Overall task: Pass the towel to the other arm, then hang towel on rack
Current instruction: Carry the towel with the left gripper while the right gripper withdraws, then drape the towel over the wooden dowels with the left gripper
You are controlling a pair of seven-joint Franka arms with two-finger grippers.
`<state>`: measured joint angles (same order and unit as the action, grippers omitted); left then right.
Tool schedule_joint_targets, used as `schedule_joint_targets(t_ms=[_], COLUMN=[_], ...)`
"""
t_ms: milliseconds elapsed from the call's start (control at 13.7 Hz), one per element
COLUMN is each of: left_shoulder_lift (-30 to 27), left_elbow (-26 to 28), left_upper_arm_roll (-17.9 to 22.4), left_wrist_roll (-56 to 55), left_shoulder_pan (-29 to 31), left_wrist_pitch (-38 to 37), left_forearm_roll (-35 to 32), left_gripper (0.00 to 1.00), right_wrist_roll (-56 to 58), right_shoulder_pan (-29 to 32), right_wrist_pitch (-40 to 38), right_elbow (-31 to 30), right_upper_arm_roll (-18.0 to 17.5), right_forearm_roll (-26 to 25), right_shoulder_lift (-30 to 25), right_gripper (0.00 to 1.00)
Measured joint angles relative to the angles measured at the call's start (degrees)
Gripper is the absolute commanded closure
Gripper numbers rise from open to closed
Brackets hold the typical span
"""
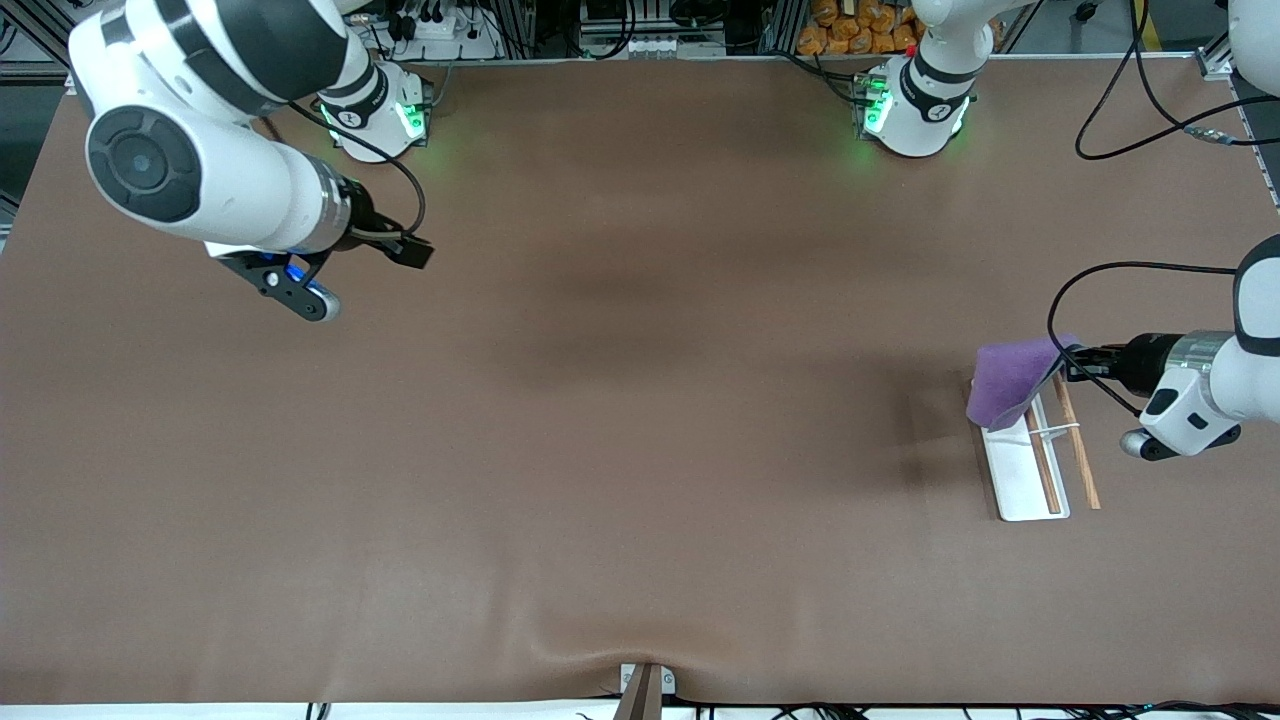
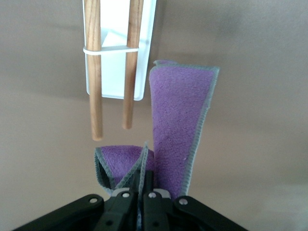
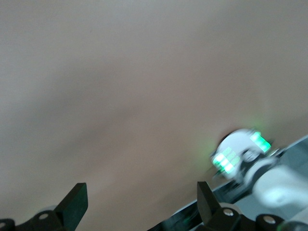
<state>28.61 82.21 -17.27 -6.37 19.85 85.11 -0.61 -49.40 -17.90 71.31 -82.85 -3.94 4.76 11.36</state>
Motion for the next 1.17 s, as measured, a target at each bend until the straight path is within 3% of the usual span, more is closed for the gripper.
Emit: schedule_joint_targets(t_ms=[292, 512, 658, 877, 1169], left_shoulder_lift=[2.8, 4.6, 4.9, 5.3, 7.6], left_elbow=[-2.0, -4.5, -5.1, -5.3, -5.3], left_upper_arm_roll=[1.7, 1.7, 1.7, 1.7, 2.0], left_wrist_roll=[2.5, 2.9, 4.3, 5.2, 5.3], left_shoulder_pan=[-0.2, -1.4, -2.2, -2.6, -2.0], left_wrist_pitch=[0.6, 1.6, 3.6, 5.3, 5.9], left_forearm_roll=[-0.1, -1.5, -2.7, -2.8, -2.8], left_gripper=[1.00, 1.00, 1.00, 1.00, 1.00], right_wrist_roll=[19.9, 33.3, 39.5, 49.1, 60.5], right_shoulder_pan=[2.0, 6.9, 9.8, 14.4, 21.7], right_wrist_pitch=[-0.6, 0.8, 6.4, 18.0, 24.3], right_elbow=[-0.1, -1.5, -5.9, -17.8, -26.6], right_upper_arm_roll=[0.6, 1.0, 1.0, 1.1, 2.4], right_forearm_roll=[-8.0, -9.7, -9.7, -9.7, -5.9], right_shoulder_lift=[-1.7, -3.1, -5.7, -13.0, -18.4], right_gripper=[0.00, 0.00, 0.00, 0.00, 0.00])
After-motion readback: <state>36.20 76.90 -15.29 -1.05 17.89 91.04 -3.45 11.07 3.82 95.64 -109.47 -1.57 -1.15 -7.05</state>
